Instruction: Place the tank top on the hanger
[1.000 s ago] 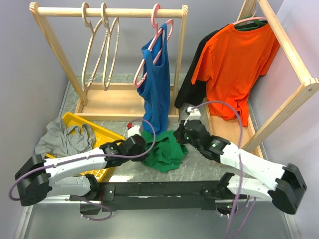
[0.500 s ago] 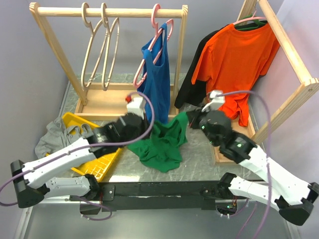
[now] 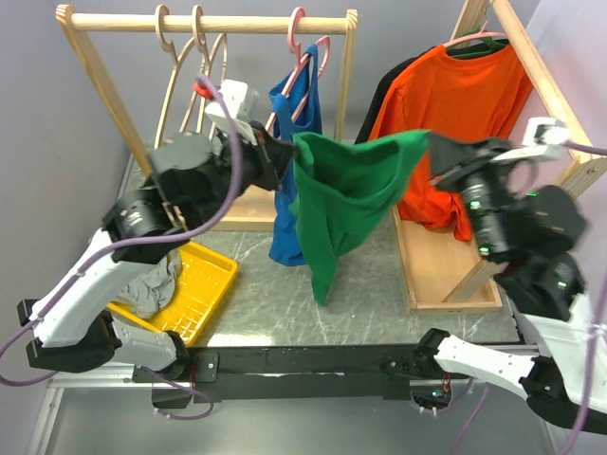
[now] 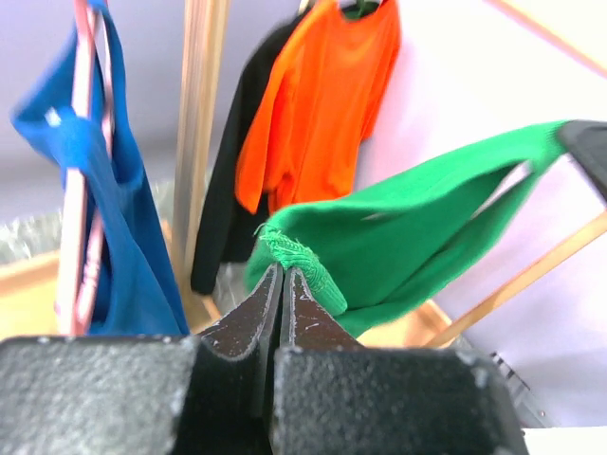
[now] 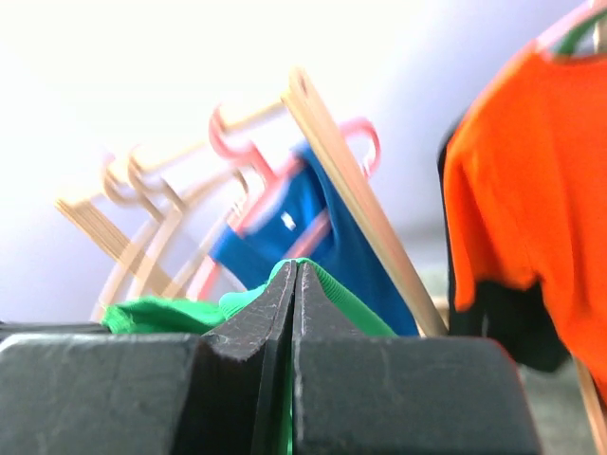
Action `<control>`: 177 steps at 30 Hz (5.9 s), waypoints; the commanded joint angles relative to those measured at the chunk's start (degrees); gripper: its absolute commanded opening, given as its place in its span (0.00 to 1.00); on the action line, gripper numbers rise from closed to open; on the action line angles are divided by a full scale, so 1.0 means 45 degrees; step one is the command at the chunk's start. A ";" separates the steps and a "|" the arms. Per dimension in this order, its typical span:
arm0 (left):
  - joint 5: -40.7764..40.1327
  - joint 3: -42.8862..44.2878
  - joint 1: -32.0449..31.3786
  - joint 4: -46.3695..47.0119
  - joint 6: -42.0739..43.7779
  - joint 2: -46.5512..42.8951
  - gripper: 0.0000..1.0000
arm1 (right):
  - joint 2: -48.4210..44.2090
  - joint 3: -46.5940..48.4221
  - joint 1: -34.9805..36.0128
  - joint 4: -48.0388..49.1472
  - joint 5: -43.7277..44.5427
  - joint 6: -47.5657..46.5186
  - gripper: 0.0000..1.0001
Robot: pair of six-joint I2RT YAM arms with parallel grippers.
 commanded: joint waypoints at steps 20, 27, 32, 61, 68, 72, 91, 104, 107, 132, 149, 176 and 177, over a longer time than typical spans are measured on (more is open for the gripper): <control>0.2570 -1.2766 -0.0067 0.4237 -0.4291 -0.1404 0.05 | -0.2095 -1.2525 -0.0149 0.0753 -0.2782 0.4804 0.00; 0.1123 -1.3339 -0.0048 0.3476 -0.5330 -0.1208 0.26 | -0.1491 -1.3335 -0.1769 0.1239 -0.3754 0.4281 0.00; 0.1124 -1.2503 -0.0068 0.3184 -0.4686 -0.1519 0.41 | 0.0050 -1.1695 -0.1926 0.1533 -0.4051 0.3616 0.00; -0.3100 -0.1468 0.4049 0.1038 0.0492 -0.1853 0.73 | 0.0796 -1.1693 -0.2376 0.2275 -0.5496 0.3301 0.00; -0.0265 0.0489 0.6259 -0.0663 0.0471 -0.0231 0.72 | 0.1088 -1.1478 -0.2395 0.2139 -0.5711 0.3165 0.00; 0.0809 0.0566 0.7390 -0.1052 0.0355 0.0080 0.66 | 0.0953 -1.1613 -0.2395 0.2275 -0.5789 0.3223 0.00; 0.0909 0.0059 0.8233 -0.0860 0.1154 0.0980 0.47 | 0.0737 -1.1790 -0.2395 0.2393 -0.5887 0.3165 0.00; 0.0635 0.0098 0.8233 -0.0976 0.1682 0.1194 0.36 | 0.0698 -1.1732 -0.2395 0.2393 -0.6004 0.3165 0.00; 0.0752 0.0118 0.8233 -0.1015 0.1721 0.1292 0.39 | 0.0737 -1.1712 -0.2395 0.2354 -0.6004 0.3165 0.00; 0.1689 -0.0975 0.8214 0.1991 0.2717 -0.0562 0.01 | 0.0717 -1.1419 -0.2395 0.2119 -0.6024 0.2872 0.00; 0.3017 -0.4451 0.8214 0.1250 0.1547 -0.3881 0.01 | 0.0932 -1.1302 -0.2376 0.2139 -0.6316 0.2852 0.00; 0.8174 -0.6972 0.8214 0.2479 0.1800 -0.8650 0.01 | 0.1226 -1.1634 -0.2396 0.2178 -0.6395 0.3086 0.00; 0.8290 -0.6914 0.8214 0.2558 0.1838 -0.8533 0.01 | 0.1206 -1.1692 -0.2395 0.2139 -0.6395 0.3106 0.00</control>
